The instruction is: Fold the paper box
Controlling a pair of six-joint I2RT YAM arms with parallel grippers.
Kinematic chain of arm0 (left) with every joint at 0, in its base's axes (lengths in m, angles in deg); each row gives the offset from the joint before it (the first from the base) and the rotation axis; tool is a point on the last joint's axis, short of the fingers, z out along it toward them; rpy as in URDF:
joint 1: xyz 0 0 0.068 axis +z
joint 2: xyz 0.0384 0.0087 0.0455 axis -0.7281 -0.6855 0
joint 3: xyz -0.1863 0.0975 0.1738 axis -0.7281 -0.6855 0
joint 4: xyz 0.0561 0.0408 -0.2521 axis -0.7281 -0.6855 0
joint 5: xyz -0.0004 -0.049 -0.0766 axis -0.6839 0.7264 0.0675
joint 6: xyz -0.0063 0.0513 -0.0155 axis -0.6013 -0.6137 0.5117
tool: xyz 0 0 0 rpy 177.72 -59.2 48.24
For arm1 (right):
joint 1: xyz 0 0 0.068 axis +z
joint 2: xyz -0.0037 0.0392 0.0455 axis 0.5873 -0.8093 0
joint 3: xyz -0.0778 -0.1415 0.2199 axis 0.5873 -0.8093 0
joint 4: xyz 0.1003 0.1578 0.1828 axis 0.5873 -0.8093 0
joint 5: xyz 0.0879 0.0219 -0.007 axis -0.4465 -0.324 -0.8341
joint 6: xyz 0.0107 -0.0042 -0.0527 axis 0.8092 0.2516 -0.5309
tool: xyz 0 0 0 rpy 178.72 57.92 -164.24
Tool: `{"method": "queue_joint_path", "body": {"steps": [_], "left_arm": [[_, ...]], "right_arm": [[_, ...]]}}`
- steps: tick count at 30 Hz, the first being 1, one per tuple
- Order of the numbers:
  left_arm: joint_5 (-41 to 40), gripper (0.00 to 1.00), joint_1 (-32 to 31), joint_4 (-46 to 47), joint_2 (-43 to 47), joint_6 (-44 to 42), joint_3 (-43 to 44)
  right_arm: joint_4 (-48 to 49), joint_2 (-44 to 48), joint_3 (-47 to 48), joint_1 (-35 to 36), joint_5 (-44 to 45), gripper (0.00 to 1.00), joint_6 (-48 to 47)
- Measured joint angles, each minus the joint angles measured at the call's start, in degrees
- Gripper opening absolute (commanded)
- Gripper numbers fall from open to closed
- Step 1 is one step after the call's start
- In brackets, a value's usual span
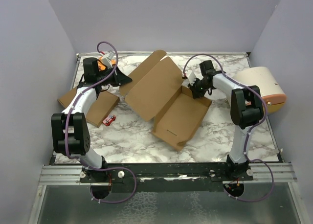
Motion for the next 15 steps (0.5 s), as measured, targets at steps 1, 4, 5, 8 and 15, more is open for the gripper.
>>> {"method": "queue_joint_path", "body": {"steps": [1,4,5,8,15], "left_arm": [[0.0,0.0,-0.2,-0.2,0.0,0.0,0.0],[0.0,0.0,-0.6,-0.1,0.0,0.0,0.0],[0.0,0.0,-0.6,-0.1,0.1,0.0,0.0],[0.0,0.0,-0.5,-0.1,0.2,0.0,0.0],[0.0,0.0,-0.5,-0.1,0.7,0.0,0.0]], "right_arm": [[0.9,0.4,-0.6,0.1,0.8,0.01,0.1],[3.4,1.8,-2.8,0.7,3.2,0.15,0.2],[3.8,2.1,-3.2,0.8,3.8,0.19,0.3],[4.4,2.4,-3.9,1.4,4.9,0.28,0.3],[4.5,2.7,-4.1,1.5,5.1,0.37,0.5]]}}
